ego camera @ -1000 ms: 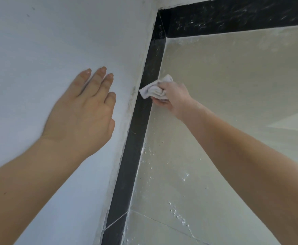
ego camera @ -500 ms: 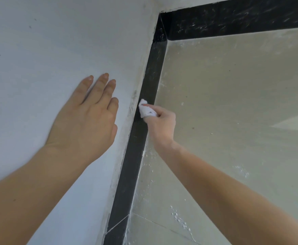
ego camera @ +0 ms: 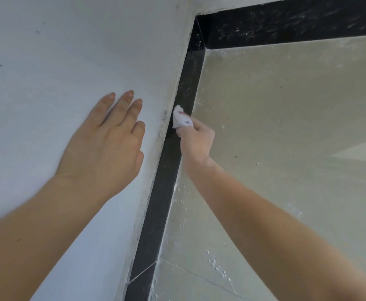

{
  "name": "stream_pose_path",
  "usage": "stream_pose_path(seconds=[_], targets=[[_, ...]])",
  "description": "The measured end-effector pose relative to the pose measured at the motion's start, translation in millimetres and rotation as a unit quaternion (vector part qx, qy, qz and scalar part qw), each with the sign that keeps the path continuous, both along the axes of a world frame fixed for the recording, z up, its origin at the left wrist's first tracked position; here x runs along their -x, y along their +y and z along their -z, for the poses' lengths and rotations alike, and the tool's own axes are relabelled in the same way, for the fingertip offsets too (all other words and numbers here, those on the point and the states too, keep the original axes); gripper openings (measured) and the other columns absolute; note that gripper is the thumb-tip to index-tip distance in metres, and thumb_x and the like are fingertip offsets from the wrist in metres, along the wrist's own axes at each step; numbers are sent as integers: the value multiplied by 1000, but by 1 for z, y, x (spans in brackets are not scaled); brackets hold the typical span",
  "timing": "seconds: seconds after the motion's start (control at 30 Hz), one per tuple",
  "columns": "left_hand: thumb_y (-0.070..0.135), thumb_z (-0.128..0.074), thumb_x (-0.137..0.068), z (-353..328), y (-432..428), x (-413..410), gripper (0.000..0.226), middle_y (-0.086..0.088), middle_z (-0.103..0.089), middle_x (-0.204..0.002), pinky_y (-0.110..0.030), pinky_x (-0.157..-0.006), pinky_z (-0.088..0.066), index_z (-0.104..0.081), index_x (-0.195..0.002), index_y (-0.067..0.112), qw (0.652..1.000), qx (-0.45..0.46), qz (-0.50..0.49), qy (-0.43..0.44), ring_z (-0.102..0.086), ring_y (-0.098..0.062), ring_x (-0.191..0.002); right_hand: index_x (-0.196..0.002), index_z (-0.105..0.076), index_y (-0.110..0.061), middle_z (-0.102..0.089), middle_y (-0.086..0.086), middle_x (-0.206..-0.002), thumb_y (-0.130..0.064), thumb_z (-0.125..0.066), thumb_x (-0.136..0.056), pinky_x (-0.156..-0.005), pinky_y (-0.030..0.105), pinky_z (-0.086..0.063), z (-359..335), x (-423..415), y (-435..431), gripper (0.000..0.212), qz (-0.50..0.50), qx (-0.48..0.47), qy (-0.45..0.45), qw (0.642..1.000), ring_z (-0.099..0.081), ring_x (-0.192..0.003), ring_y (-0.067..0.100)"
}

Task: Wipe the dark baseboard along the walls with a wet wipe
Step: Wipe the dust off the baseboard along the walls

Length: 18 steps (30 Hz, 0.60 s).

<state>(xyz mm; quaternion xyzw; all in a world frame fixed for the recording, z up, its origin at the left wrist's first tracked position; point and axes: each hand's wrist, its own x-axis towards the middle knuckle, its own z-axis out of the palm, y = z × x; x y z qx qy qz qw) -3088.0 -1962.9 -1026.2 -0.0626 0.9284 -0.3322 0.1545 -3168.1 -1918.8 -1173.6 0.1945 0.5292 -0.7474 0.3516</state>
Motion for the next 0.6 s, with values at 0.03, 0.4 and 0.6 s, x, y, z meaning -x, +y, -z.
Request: stream_pose_path(seconds=[0.03,0.4,0.6], targets=[[25,-27,-81,0,0,0,57,-21,-45,-141,-46,-114,-15,-64,-113,-4,1000,-4,-4,0,-34,-33,-137,-88,-78,-13,-74,-9,-82,-18,-71,-81,-85,18,-53,-3,-16,6,12,0,4,-2,1000,-67,-82,1],[32,-51,-83,-24,21,22,51,-14,-33,-151,-39,-112,0,-59,-128,8,993,-14,-85,-82,-22,-27,-144,-56,-71,-7,-69,-3,-56,-7,-59,-82,-71,22,-53,-13,0,84,29,-269,-106,-13,957,-66,-65,12],[35,-28,-95,-72,37,60,55,-6,-2,-160,-39,-119,5,-28,-148,19,978,-2,-185,-91,7,-21,-147,-62,-64,-7,-62,10,-62,-12,-66,-75,-79,33,-56,-66,87,97,14,-234,-133,9,963,-55,-65,22]])
